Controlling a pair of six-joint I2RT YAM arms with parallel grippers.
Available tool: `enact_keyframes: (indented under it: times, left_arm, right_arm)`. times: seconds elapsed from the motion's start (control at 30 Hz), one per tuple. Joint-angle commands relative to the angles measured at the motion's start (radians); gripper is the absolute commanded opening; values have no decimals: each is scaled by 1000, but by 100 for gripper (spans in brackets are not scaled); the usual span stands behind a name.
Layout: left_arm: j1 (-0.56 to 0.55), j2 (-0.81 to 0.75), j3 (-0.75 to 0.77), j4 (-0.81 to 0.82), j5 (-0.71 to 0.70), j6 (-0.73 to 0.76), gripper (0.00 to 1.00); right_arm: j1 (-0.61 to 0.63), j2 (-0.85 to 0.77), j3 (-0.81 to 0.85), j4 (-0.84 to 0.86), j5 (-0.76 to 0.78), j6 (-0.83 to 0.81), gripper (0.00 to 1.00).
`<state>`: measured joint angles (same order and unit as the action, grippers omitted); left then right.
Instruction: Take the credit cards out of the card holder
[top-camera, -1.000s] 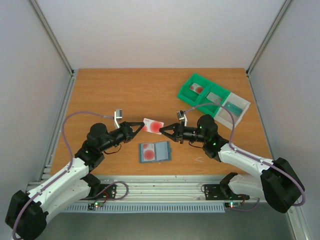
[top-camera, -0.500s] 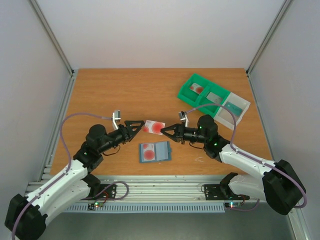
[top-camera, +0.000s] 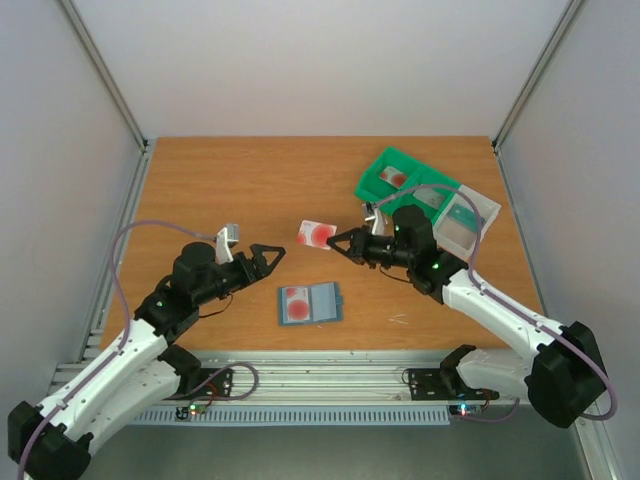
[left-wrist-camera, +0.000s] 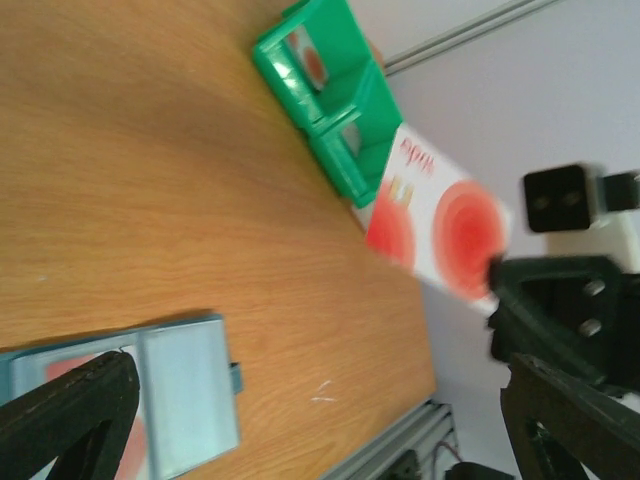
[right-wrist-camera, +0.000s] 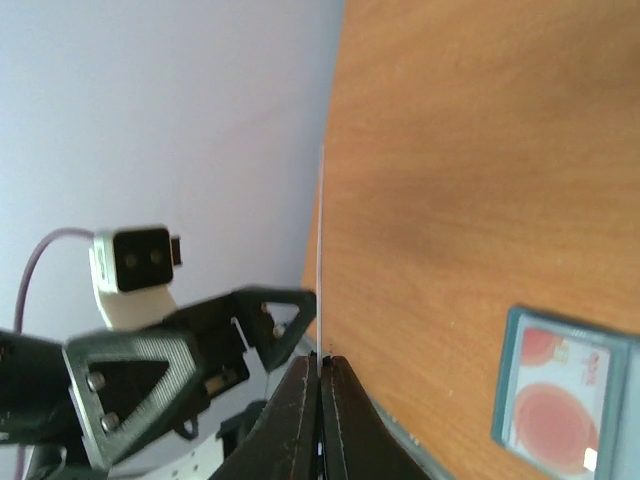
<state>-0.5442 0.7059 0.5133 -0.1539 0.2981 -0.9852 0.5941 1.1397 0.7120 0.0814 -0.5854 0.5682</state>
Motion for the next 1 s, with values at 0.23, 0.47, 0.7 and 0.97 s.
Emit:
enact_keyframes:
  times: [0.23,0.47,0.7,0.97]
  left_arm:
    - [3,73,44,-188,-19,214,99]
    - [3,177,-4,-154,-17,210,99]
    - [2,264,-6,-143,-7,222,99]
    - [3,270,-38,-87,-1,204,99]
  right_arm:
    - [-176,176,212,-291,175,-224,1]
    - [-269,317,400,-418,328,-329,1]
    - [-326,453,509,-429,432,-354,1]
    - [-360,610,657,-490,553,-401,1]
